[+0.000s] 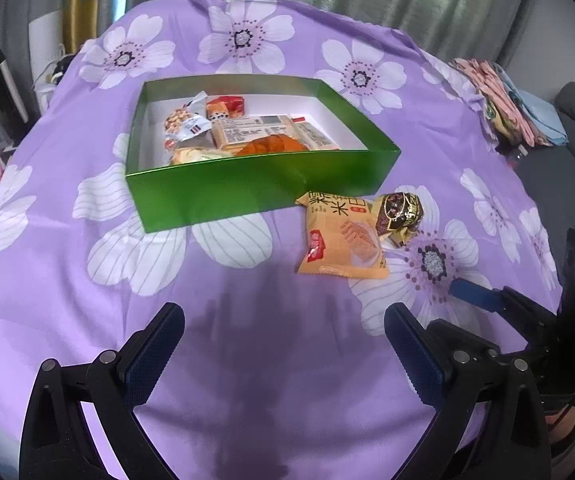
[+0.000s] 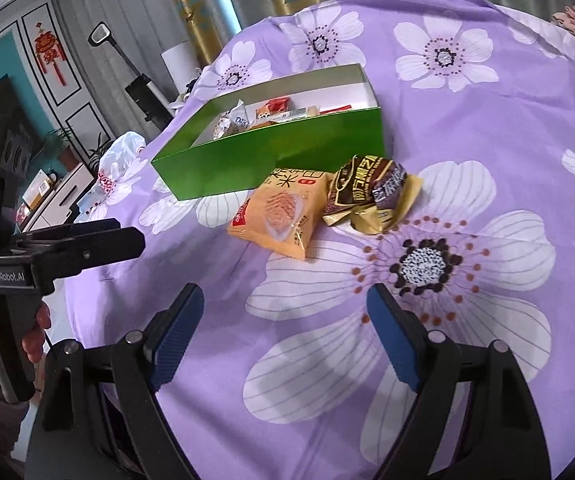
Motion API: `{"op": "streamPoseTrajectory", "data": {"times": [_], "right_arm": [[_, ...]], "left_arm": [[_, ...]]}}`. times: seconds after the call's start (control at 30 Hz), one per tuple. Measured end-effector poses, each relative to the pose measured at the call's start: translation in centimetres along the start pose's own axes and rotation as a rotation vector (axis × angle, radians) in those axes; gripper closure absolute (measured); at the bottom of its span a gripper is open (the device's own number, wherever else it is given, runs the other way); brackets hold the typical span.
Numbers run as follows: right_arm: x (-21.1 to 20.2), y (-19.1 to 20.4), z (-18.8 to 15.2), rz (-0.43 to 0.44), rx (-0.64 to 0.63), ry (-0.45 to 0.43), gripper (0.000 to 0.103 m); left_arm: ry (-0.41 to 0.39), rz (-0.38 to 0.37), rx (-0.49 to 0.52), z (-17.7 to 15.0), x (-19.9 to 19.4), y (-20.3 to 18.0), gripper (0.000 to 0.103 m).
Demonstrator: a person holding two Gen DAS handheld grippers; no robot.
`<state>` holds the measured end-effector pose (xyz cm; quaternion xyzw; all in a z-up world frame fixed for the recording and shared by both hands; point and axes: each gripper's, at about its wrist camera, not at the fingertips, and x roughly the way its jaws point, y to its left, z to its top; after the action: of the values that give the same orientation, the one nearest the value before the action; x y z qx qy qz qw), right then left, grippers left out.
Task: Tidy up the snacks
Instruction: 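Withdraw the left tool and move it toward the yellow rice-cracker packet, then close the left tool on the yellow rice-cracker packet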
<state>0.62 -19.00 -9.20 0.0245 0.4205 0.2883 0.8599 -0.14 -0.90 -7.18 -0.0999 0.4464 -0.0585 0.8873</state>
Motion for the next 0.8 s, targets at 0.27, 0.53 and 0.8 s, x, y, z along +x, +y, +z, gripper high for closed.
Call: {"op": "streamPoseTrajectory", "data": {"times": [0.27, 0.53, 0.8], "right_arm": [[1.5, -0.3, 0.5, 0.016, 0.004, 0.019, 0.019], [3.3, -0.4, 1.5, 0.029, -0.014, 0.044, 0.020], [4.1, -0.6, 2.1, 0.047, -0.029, 0.058, 0.026]], "left_arm": [[0.013, -0.008, 0.040, 1.2, 1.6, -0.5, 0.003], [0.023, -0.029, 0.065, 2.5, 3.3, -0.7, 0.003], [0.025, -0.075, 0.061, 3.5, 4.6, -0.6, 0.003]]}}
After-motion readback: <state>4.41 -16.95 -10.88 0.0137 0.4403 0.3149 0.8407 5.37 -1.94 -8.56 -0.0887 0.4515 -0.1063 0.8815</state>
